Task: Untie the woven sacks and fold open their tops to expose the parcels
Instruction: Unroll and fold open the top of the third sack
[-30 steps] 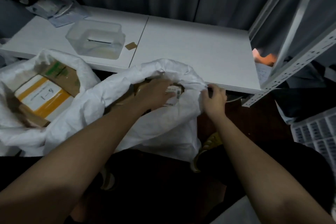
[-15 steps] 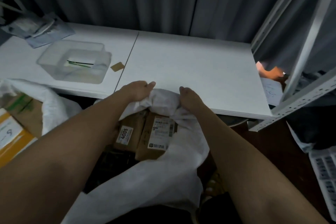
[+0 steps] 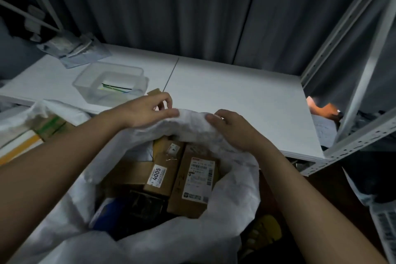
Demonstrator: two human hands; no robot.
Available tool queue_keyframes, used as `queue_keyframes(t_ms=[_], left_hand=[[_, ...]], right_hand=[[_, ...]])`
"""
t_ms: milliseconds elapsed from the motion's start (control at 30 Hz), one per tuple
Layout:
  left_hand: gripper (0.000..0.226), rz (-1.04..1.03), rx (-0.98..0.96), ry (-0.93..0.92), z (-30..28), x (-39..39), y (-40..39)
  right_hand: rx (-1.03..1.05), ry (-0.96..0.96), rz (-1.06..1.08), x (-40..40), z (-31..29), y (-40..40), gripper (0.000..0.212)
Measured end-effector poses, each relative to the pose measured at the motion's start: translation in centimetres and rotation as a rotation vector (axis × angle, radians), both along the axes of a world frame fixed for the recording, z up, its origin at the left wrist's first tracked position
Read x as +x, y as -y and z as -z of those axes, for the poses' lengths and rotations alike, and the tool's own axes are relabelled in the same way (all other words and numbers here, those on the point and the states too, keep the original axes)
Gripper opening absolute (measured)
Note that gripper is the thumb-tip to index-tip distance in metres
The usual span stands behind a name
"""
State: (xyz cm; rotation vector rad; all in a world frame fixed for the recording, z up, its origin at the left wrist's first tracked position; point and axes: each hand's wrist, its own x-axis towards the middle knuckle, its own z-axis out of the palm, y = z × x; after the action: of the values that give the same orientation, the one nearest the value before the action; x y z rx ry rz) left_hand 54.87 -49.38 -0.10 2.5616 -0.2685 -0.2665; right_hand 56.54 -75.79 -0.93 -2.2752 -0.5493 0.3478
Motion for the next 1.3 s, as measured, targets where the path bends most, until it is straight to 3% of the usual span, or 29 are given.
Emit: queue_keyframes(t_ms=[67,167,200,233,300,400,467,500,567,667,733,800,833,867,967,1000,1067,1100,1133,1233,1300], left_hand=[[0.066,0.062,0.024,0.105,-0.1,-1.9,-0.3],[0.050,0.083,0.088,0.250,0.8,-3.7,-0.8],[0.042,0.054,0.071,0.275,0.9,-3.9,-1.0],[0.038,0.018,0.044,0.273,0.9,-3.9,-1.1],[0.037,-0.025,-0.035,0.202,0.7,-3.6,-1.4],[0.028,-0.002,-0.146,0.088,0.7,-3.1,-1.9],[0.018,0.011,-0.186,0.011,0.9,-2.8,-2.0],[0.018,0.008,-0.205,-0.035,1.0,-2.8,-2.1],[0.026,-0.020,-0.197,-0.089,1.3,-2.5,-2.3],[0.039,-0.090,0.076,0.067,2.0,-2.3,-2.1],[0.061,-0.054,0.268,0.189,3.1,-2.8,-1.6],[0.088,0.050,0.318,0.239,4.5,-3.6,-0.8],[0.088,0.071,0.277,0.247,5.1,-4.0,-0.5],[0.081,0.050,0.162,0.218,5.6,-4.0,-0.2],[0.050,-0.070,-0.360,-0.084,7.0,-2.2,-1.0],[0.051,-0.112,-0.484,-0.199,7.1,-1.6,-1.4],[0.066,-0.169,-0.523,-0.398,6.7,-0.8,-1.9],[0.071,-0.179,-0.460,-0.417,6.3,-0.9,-1.7],[0.072,-0.160,-0.365,-0.349,6.0,-1.3,-1.4],[0.075,0.011,0.127,0.093,6.0,-3.7,-0.8],[0.070,0.081,0.189,0.262,6.9,-4.8,-1.4]], right_hand=[[0.019,0.002,0.043,-0.7,-1.0,-1.0,0.046],[0.175,-0.319,0.163,-1.5,-1.5,-1.7,0.046],[0.154,-0.342,0.164,-1.8,-1.6,-1.9,0.047],[0.067,-0.252,0.154,-2.1,-1.5,-2.2,0.047],[-0.193,0.125,0.159,-2.9,-0.4,-3.0,0.045],[-0.355,0.553,0.135,-5.1,2.2,-4.4,0.050],[-0.316,0.668,0.095,-5.5,4.0,-5.0,0.040],[-0.246,0.638,0.095,-5.1,4.5,-5.1,0.035],[-0.049,0.343,0.075,-4.4,3.9,-5.7,0.032],[0.285,-0.482,0.216,-2.4,2.6,-6.3,0.030],[0.433,-0.961,0.325,-1.2,2.8,-5.9,0.029],[0.546,-1.168,0.374,-0.7,3.0,-5.3,0.032],[0.539,-1.119,0.350,-0.3,3.4,-4.9,0.032],[0.448,-0.927,0.281,-0.3,3.6,-4.6,0.031],[-0.186,-0.060,-0.004,-1.5,4.5,-3.7,0.041],[-0.326,0.216,-0.075,-2.2,4.9,-3.8,0.043],[-0.317,0.533,-0.121,-3.1,6.4,-3.9,0.037],[-0.217,0.477,-0.093,-3.3,6.9,-4.1,0.032],[-0.068,0.296,-0.025,-3.2,6.7,-4.4,0.028],[0.427,-0.531,0.228,-2.1,6.7,-4.3,0.024],[0.549,-0.749,0.250,-2.0,7.2,-3.8,0.031]])
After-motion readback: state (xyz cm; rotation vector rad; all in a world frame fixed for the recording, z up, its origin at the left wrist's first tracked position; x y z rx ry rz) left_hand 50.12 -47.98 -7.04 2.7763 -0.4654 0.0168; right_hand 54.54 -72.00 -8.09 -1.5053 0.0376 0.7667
